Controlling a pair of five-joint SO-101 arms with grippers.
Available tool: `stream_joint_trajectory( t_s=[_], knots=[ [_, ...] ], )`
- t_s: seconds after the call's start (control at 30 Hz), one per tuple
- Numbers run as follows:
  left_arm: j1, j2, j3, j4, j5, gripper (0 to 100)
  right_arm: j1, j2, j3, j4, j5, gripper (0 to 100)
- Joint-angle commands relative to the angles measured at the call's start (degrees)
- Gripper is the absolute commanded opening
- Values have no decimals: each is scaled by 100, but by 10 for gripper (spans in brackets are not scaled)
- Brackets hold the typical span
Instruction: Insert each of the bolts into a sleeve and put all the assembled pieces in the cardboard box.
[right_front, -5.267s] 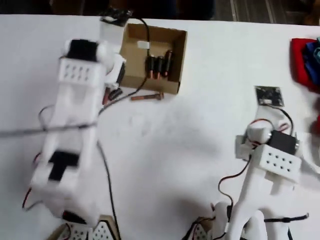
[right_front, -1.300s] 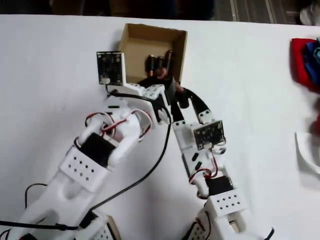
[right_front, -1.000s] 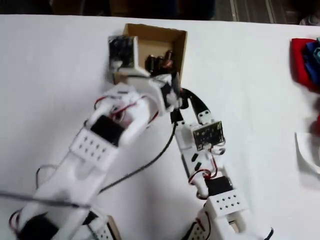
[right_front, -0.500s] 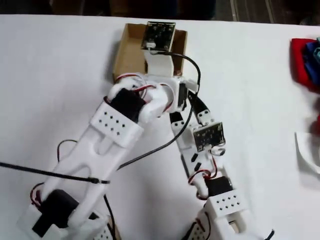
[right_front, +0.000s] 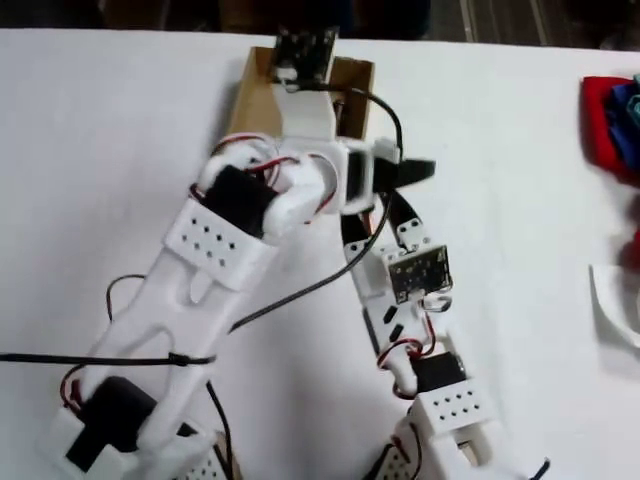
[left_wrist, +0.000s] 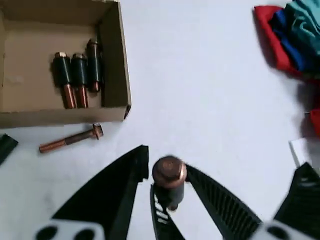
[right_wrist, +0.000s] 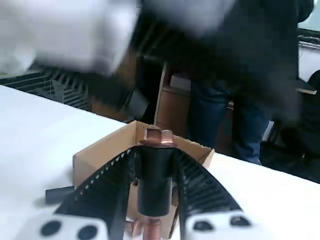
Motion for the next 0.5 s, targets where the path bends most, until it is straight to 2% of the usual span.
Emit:
stream_joint_trajectory(
  t_s=[0.0,0.3,0.47],
  knots=[
    [-325,-35,-673,26,-9,438,48,-136,-26,-189,9,20],
    [-1002,-26,-1156,844,-9,438,57,-136,79,-189,9,20],
    [-1811,-18,-1147,1468,-44,437,84,-136,44,-189,-26,20]
  ],
)
